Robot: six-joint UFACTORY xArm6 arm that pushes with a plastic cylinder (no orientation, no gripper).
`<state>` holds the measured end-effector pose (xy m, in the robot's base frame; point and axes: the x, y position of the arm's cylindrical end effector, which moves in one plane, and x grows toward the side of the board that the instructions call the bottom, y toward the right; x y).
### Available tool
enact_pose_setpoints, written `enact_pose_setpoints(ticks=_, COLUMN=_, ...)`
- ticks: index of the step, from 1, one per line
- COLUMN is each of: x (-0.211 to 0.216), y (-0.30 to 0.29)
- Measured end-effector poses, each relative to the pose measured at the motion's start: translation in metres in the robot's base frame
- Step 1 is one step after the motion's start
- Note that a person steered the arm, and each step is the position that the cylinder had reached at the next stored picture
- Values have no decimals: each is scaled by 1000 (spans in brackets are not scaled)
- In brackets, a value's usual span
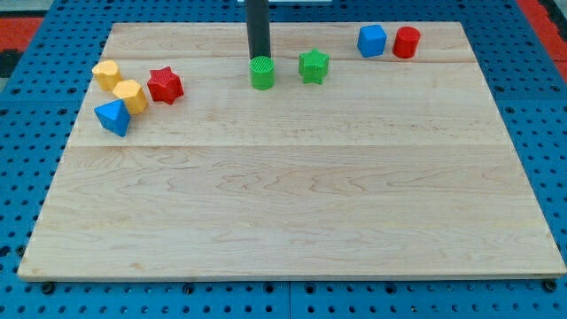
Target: Push the green circle diagonally to the bottom right of the red star
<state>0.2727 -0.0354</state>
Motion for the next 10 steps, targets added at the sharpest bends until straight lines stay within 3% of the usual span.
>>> enact_pose_setpoints(ticks=3, x=22, y=47)
enact_pose_setpoints(ticks=5, x=48, y=36)
enact_pose_setpoints(ticks=6, x=33, y=44)
enact_pose_setpoints(ticks=7, x=24, y=31)
enact_pose_setpoints(ticks=8, x=39, y=-41)
enact_pose_setpoints(ticks=9, x=28, y=-61)
enact_pose_setpoints(ticks=10, x=-29, y=37)
